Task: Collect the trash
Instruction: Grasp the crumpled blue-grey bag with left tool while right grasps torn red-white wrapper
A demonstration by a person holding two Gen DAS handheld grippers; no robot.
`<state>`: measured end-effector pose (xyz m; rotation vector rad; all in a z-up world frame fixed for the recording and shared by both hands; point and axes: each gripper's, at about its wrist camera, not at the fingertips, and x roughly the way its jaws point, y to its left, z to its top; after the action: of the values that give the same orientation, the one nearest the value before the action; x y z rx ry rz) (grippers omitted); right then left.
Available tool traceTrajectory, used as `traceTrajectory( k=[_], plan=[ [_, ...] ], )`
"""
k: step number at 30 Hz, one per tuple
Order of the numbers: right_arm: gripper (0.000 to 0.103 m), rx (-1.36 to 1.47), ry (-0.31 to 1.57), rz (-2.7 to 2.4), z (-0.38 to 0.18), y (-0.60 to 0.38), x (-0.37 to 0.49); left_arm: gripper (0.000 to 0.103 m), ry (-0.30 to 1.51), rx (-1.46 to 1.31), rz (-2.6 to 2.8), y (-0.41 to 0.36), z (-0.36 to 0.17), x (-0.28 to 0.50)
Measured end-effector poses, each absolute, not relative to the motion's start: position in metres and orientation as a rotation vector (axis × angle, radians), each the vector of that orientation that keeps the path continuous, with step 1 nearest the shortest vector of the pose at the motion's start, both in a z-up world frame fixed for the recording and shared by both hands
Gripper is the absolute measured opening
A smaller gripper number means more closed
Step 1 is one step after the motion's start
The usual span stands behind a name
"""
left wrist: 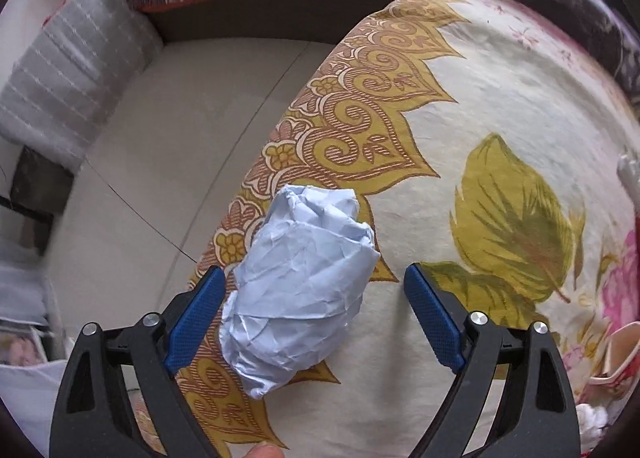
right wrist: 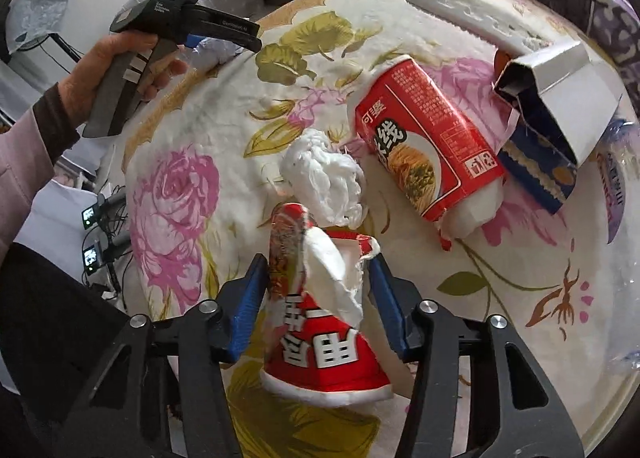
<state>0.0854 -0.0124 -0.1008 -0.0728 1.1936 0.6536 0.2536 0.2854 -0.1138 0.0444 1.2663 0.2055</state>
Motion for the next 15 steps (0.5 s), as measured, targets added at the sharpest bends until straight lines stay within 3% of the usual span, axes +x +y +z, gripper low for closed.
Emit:
traceTrajectory(
  k=[2,3,4,9,15],
  plan=[
    [0.046,-0.086,1.184,0.652,-0.099,-0.012,0.082,0.07,1.264,0.023,0.184,0.287,-0.113,0.253],
    [0.046,-0.089,1.185,0.654,-0.098,-0.011,0.081,0.057,1.262,0.029,0.19,0.287,-0.112,0.253],
    [0.046,-0.092,1.184,0.655,-0.097,-0.011,0.08,0.051,1.262,0.028,0.193,0.287,-0.11,0.254],
    [0.046,-0.087,1.172,0.652,-0.092,-0.016,0.076,0.044,1.261,0.017,0.213,0.284,-0.105,0.249],
    [0.046,-0.036,1.13,0.626,-0.077,-0.029,0.076,0.043,1.225,-0.01,0.227,0.274,-0.085,0.238]
  ],
)
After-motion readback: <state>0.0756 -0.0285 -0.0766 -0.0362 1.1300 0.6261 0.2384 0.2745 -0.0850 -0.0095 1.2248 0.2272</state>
